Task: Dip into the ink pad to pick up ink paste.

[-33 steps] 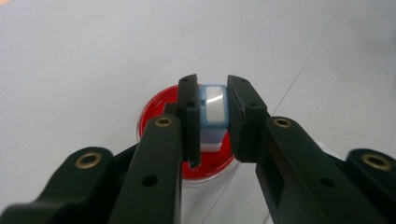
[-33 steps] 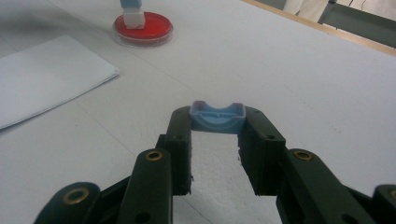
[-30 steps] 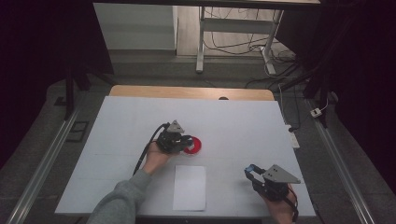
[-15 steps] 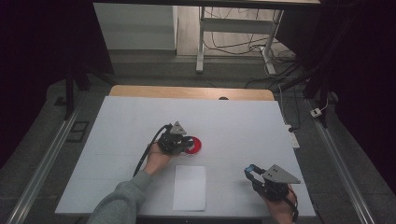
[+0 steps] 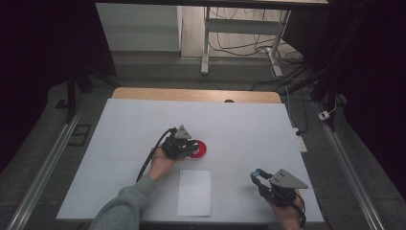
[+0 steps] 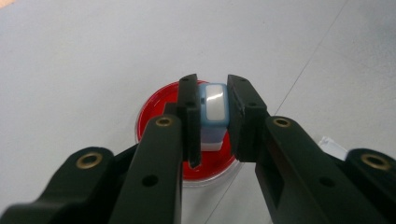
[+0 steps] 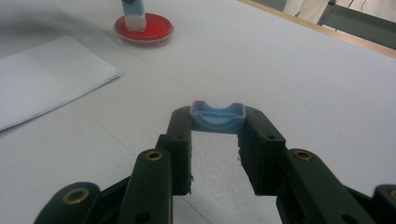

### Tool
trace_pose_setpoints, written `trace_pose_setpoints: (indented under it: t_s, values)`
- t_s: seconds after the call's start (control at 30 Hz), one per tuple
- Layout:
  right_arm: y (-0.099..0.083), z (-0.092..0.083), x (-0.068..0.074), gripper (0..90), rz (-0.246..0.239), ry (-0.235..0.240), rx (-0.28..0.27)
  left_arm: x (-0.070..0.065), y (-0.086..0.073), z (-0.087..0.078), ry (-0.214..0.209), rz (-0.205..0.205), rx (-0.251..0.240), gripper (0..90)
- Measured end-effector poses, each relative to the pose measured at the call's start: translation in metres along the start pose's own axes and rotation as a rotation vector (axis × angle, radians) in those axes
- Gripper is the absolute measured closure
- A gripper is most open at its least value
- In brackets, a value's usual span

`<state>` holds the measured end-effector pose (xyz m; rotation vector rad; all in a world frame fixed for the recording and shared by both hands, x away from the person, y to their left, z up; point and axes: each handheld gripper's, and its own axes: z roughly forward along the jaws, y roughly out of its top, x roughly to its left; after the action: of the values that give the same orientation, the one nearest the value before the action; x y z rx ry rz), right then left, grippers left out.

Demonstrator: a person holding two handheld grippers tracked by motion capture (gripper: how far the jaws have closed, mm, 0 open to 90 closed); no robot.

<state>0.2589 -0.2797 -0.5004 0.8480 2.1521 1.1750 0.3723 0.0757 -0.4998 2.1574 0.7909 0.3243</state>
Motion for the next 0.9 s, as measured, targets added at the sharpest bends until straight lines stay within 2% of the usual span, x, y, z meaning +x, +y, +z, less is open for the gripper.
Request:
trace_pose_setpoints:
  t_s: [0.13,0.33,0.57,0.9]
  values:
    - [0.000,0.000,0.000,64.9,0.002,0.001,0.000,0.000,0.002,-0.005,0.000,0.010,-0.014,76.2]
    - [0.000,-0.001,-0.001,64.9,0.005,0.001,-0.001,0.005,0.003,-0.013,-0.008,-0.017,-0.044,76.2]
    - [0.000,-0.001,0.000,64.9,0.001,0.001,-0.001,0.013,0.002,-0.020,0.008,-0.043,-0.064,76.1]
    - [0.000,0.000,0.000,64.9,0.000,0.002,-0.001,0.017,0.000,-0.017,0.023,-0.047,-0.045,76.1]
